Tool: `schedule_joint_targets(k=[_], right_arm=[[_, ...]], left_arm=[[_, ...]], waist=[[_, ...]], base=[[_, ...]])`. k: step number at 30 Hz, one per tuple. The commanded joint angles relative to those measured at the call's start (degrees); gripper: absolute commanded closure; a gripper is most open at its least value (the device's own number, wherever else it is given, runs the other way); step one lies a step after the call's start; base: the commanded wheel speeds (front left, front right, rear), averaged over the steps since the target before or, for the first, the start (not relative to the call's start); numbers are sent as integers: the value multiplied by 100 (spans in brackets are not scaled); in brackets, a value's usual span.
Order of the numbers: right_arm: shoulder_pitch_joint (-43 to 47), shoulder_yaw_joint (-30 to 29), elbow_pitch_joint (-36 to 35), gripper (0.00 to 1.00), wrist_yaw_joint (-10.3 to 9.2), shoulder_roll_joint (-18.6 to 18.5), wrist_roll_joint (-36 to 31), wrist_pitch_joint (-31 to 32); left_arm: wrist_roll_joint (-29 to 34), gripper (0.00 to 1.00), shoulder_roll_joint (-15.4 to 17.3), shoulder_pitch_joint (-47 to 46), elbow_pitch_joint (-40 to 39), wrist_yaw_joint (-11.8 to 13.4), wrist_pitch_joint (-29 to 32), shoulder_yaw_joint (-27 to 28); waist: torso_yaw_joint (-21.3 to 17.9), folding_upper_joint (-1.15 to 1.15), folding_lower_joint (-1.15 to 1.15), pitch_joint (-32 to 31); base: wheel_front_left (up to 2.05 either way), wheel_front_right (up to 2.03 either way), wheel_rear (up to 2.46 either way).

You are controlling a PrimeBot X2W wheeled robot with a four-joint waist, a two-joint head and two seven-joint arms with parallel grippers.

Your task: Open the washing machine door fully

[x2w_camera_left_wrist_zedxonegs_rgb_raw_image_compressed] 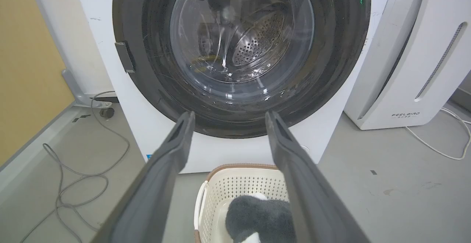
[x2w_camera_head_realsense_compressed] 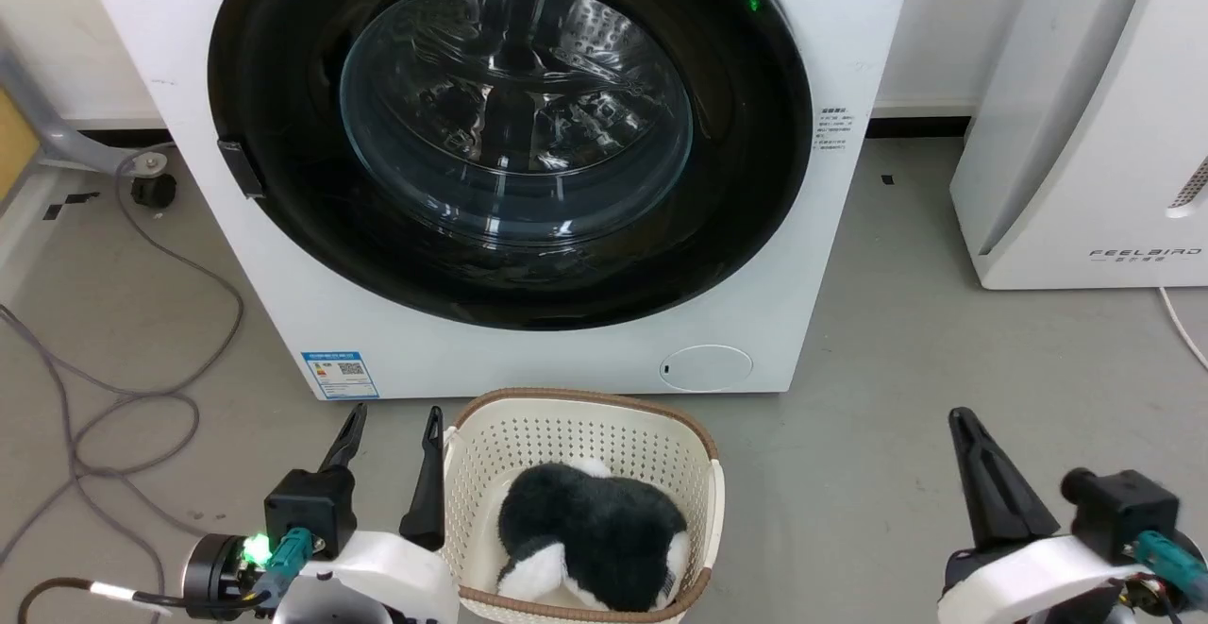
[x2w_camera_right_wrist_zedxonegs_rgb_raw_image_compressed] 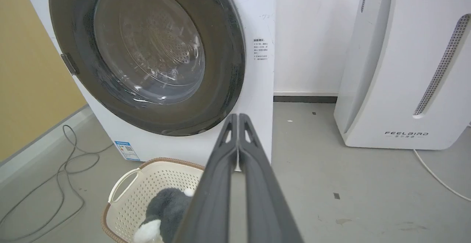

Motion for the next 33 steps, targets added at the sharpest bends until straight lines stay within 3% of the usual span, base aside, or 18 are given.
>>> schedule_joint_targets(k=[1,19,33], right_arm=[[-6,-33,37,100,1,0,131,-60],[-932,-317,414,100,1,-14,3013,-181],[-2547,-462,1464,100,2,-576,4389,252]], left_arm=[[-73,0,3,-73,29,-17,-61,-31],[-285,0,3,-263,11,-39,-277,-71],[-440,0,4,-558,-82,-95,-444,-64]], waist=[[1,0,0,3],[-14,0,0,256],[-27,0,0,805]], base=[[0,0,0],[0,0,0],[0,0,0]])
